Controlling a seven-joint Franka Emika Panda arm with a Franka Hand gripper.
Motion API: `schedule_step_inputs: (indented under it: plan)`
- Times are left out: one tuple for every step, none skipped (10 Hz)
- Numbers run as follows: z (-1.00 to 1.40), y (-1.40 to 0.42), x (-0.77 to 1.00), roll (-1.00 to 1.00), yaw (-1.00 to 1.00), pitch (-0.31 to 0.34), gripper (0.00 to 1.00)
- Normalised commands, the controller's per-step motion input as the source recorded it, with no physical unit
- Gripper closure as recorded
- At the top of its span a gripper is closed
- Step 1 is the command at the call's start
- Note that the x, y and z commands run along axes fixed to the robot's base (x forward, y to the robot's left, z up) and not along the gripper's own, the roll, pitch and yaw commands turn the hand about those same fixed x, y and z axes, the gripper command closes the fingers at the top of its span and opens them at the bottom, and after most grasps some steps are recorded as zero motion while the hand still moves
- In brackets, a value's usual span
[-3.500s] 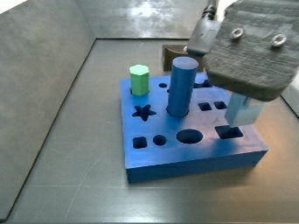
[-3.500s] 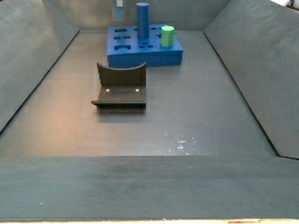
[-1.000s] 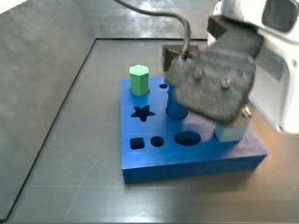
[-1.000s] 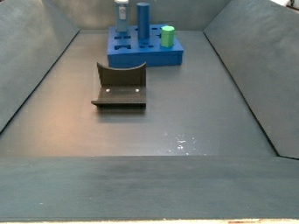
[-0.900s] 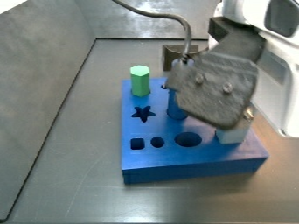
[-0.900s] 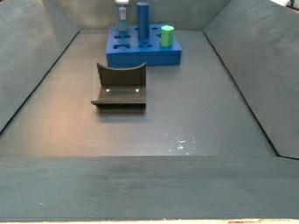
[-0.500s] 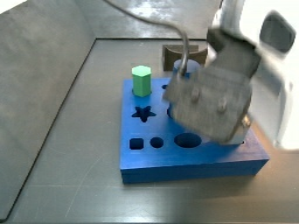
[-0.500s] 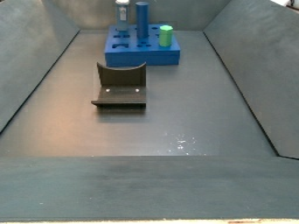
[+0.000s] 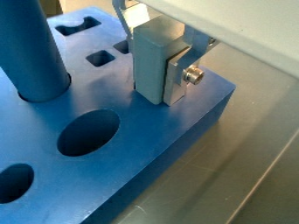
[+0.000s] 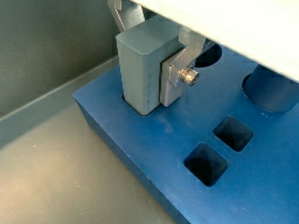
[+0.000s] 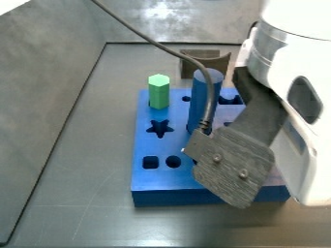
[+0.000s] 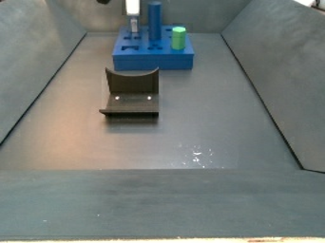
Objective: Pick up the rectangle object. Move to above the board. Insert the rectangle object.
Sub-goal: Insert the rectangle object.
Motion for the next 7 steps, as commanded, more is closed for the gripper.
schedule_step_inputs:
  plan:
    - [-0.35,-0.02,0.02,0.25,-0.04,0.249,1.0]
    - [0.0,0.0,0.0,0.0,0.0,0.009,1.0]
    - [0.0,0.0,0.11,0.0,0.0,0.186,1.0]
    - [-0.11,-0.02,0.2,0.0,-0.03,0.583,1.0]
    - [0.0,-0.06,0.08,-0.23,-0.23,1.0,1.0]
    - [-0.13,0.0,0.31,-0.22,-0.17,0.886,1.0]
    - [0.0,0.0,0.01,0.0,0.0,0.006,1.0]
